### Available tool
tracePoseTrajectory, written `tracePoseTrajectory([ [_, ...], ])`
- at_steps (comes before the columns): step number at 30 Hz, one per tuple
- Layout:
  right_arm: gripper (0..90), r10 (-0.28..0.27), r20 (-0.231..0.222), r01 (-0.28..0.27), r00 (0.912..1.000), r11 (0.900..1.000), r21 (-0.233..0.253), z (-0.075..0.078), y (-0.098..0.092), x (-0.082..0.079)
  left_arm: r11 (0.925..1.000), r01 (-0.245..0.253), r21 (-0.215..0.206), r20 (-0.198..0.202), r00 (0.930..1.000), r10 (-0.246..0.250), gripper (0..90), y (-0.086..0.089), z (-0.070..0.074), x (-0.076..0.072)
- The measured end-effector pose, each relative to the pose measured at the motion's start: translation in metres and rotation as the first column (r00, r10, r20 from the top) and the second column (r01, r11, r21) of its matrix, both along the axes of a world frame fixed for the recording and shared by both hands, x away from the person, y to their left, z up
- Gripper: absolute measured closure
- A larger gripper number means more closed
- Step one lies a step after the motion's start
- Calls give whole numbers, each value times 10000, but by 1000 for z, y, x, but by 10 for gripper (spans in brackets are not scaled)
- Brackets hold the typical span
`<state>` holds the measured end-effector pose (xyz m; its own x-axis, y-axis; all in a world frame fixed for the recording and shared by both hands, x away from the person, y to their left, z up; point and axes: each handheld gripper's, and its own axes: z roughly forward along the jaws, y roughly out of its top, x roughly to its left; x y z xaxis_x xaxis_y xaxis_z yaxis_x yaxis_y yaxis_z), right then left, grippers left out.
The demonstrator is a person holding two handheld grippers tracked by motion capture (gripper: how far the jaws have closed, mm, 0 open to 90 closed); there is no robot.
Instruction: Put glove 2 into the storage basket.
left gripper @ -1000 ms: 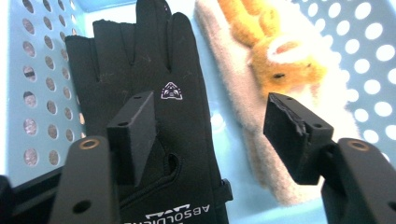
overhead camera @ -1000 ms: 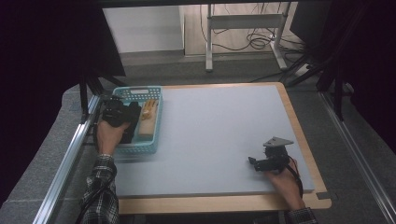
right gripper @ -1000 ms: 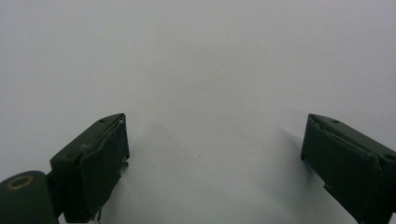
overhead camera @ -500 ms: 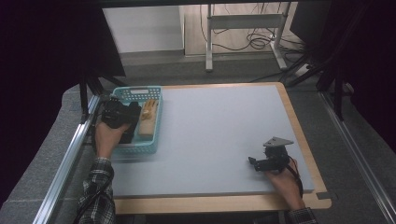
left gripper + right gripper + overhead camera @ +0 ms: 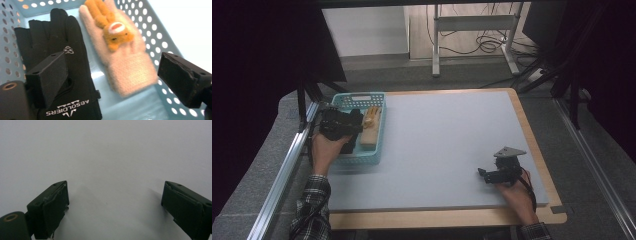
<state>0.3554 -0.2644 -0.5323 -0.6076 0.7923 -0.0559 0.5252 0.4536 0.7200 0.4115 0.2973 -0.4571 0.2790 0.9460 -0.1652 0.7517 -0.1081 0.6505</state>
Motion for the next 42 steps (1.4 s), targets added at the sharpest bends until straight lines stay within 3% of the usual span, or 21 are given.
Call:
tracePoseTrajectory([
  [19,74,-2,0,2,10000,10000,-3,0,0,0,9964,851,-10,402,9956,-850,32,-15,8,-19],
  [33,73,-13,5,13,10000,10000,-3,0,0,0,9903,1353,326,861,9867,-1377,12,-25,12,-36],
  [42,73,-13,5,13,10000,10000,-6,0,0,0,9857,1659,303,1058,9801,-1682,15,-32,14,-44],
])
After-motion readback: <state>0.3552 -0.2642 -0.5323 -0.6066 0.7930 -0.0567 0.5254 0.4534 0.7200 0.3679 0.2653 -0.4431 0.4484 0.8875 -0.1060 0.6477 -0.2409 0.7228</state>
